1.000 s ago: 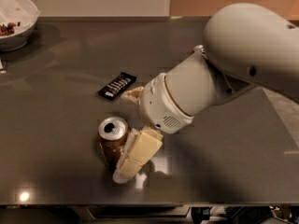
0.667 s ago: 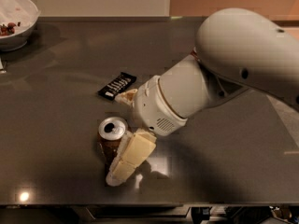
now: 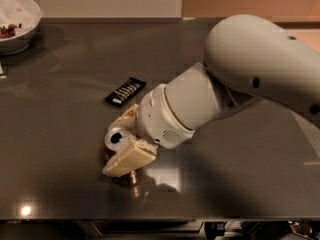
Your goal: Pick orange can
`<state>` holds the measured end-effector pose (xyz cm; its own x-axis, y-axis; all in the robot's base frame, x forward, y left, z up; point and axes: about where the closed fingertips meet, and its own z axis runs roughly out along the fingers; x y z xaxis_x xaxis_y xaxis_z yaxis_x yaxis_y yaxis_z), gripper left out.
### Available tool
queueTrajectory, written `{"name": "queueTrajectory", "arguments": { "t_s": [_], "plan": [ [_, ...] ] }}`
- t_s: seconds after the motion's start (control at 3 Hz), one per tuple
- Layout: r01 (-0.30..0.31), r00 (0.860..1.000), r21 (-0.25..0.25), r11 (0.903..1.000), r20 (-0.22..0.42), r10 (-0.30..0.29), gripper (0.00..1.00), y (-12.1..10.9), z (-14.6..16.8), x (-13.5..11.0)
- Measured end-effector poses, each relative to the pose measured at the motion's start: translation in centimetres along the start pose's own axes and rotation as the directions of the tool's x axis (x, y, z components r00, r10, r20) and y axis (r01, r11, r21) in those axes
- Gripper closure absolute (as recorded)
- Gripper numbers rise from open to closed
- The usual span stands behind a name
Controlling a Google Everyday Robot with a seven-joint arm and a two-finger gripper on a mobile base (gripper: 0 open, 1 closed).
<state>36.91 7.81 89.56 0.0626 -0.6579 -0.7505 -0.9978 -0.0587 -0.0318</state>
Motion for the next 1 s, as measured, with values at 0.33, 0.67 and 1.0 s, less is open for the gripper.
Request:
{"name": "queueTrajectory", "arguments": {
  "t_s": [0.33,0.67,1.0],
  "plan": [
    [-0.003,1.000,0.005,1.0000,0.004,0.003,0.64,-0.4,-0.6,-0.1],
    [-0.002,1.000,0.024,0.9997,0.001,0.002,0.88,-1.8,-2.7,-0.5],
    [0.005,1.000,0.051,0.9987,-0.007,-0.005,1.00,-3.6,-5.8,-1.0]
  ]
}}
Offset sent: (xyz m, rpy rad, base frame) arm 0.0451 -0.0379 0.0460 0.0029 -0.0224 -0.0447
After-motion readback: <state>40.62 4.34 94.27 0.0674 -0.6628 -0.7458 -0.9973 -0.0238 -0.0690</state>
